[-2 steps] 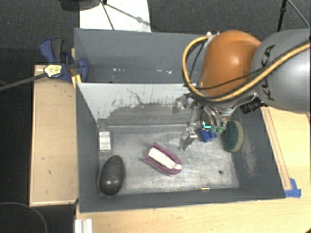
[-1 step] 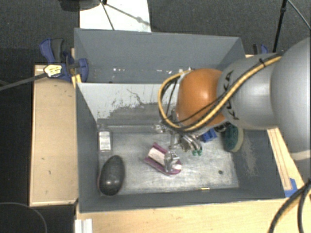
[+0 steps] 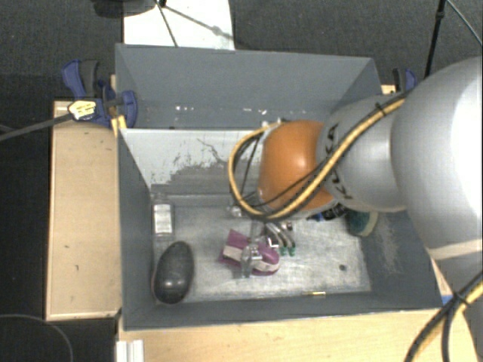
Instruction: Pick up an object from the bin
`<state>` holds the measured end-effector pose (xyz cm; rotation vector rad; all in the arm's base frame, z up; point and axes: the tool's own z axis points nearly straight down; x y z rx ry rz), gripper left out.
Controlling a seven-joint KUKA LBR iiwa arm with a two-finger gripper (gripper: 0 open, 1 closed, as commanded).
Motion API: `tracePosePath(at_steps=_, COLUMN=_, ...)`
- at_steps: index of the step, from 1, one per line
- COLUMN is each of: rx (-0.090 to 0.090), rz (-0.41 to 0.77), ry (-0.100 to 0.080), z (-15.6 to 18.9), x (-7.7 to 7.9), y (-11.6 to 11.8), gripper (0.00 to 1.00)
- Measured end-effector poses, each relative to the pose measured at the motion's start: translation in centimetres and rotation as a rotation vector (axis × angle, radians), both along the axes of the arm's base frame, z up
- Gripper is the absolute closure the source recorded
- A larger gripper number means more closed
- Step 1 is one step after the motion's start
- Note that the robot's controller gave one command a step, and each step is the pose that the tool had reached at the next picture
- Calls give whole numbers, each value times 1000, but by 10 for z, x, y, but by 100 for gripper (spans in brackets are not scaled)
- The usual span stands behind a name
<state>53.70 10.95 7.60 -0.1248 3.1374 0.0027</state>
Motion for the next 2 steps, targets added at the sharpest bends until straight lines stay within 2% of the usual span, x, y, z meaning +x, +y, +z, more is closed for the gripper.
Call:
tracePosePath(at_steps=1, rx=0, rz=-3, ry=1, z=-4, x=-2, y=-1, gripper=100)
tracePosePath(at_steps=2, rx=0, rz=118, ry=-7, z=169, x=-39, y=8, gripper=100)
